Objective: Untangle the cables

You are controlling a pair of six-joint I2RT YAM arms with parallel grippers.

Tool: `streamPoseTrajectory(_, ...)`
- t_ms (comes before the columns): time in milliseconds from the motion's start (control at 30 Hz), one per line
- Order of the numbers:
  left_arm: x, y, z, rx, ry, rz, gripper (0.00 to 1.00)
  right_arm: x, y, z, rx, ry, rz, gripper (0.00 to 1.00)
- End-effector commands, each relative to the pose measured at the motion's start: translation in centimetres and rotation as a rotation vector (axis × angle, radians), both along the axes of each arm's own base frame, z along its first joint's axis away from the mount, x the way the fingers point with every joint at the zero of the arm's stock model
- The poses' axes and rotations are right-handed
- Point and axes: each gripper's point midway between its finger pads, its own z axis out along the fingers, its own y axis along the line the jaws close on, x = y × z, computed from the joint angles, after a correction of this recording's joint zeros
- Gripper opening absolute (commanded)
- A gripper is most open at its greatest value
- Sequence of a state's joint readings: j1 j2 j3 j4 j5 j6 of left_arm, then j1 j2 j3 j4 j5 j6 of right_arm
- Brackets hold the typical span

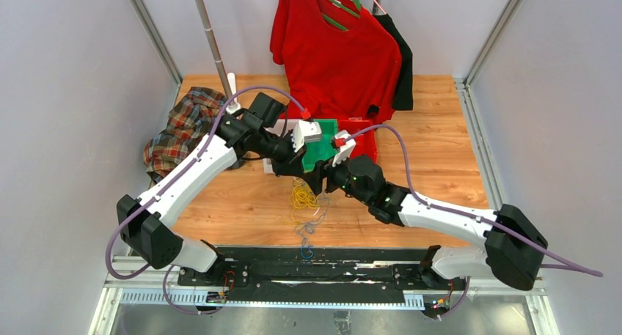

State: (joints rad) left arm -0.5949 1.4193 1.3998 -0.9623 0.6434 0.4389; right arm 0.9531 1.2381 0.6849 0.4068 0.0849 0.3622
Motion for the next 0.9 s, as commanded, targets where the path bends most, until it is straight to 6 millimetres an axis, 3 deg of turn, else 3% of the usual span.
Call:
streamPoseTrajectory(0, -0.6, -0.3, 2.3, -0.038, -0.037, -0.033, 0.02, 0.1, 2.4, 1.1, 0.044, -0.024, 0.036, 0.66)
streamPoseTrajectory(233, -0.9, -0.6, 4.9, -0.079, -0.071, -0.063, 0.01, 1.1, 4.4, -1.8, 0.032, 0.038, 0.032, 0.66)
streamPoseTrajectory(400, -1.1, -0.6, 7.9, -0.124, -0.129, -0.072, 0.01, 1.3, 4.4, -5.7, -0.019, 0.102, 0.008, 0.62)
streamPoseTrajectory(600, -1.5, 0.0, 12.3, -0.185, -0.247, -0.065, 0.01, 0.7, 1.9, -10.1, -0.085, 0.167, -0.062, 0.58)
streamPoseTrajectory(867, -1.4, 1.3, 18.0, -0.238, -0.440, -0.023, 0.00, -0.8, -2.4, -12.9, -0.117, 0.203, -0.148, 0.56)
